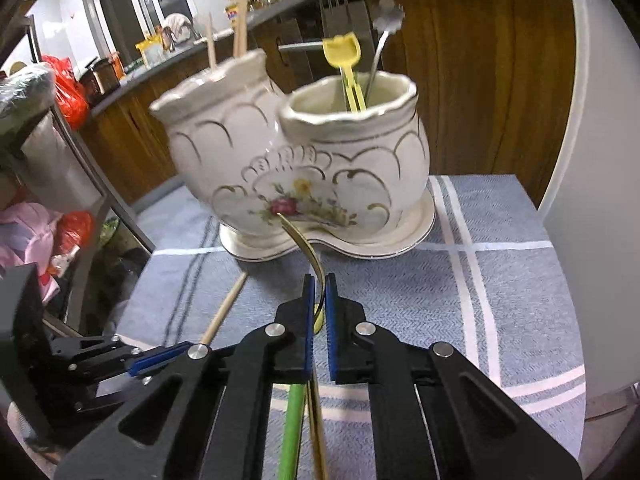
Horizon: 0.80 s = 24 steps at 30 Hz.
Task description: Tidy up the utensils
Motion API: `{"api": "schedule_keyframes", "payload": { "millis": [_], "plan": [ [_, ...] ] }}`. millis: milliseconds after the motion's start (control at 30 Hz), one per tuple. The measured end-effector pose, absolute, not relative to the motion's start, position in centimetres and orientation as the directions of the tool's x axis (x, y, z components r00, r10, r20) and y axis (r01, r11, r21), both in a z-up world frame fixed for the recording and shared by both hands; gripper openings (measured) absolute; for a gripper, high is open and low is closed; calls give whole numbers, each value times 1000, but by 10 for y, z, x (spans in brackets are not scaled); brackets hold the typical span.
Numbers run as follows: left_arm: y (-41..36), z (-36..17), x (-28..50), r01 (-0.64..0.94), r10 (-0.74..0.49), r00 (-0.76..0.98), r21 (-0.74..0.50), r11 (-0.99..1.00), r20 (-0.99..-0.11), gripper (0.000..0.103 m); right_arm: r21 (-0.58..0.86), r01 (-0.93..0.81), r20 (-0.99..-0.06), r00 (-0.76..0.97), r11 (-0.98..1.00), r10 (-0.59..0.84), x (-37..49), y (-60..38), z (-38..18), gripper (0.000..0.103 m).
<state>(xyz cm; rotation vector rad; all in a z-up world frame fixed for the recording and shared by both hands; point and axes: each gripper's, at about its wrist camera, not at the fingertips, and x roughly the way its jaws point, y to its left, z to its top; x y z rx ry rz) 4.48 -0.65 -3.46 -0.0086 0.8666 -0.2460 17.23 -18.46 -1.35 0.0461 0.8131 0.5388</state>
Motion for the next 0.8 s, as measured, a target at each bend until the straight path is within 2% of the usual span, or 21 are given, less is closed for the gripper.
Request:
{"api": "schedule_keyframes", "payload": {
  "millis": [200,600,800],
  "plan": [
    [-3,-36,46,208,-241,619,-139,968,-748,6,270,-457,-621,589,847,516,162,-192,1,3],
    [4,-28,42,208,-267,647,-171,963,-714,4,278,-473,-449,705,836,548,127,-221,45,3],
    [-1,0,25,251,-296,714,-163,954,-635,4,281,-466,-359,760,839,542,115,-235,59,3]
  ]
}}
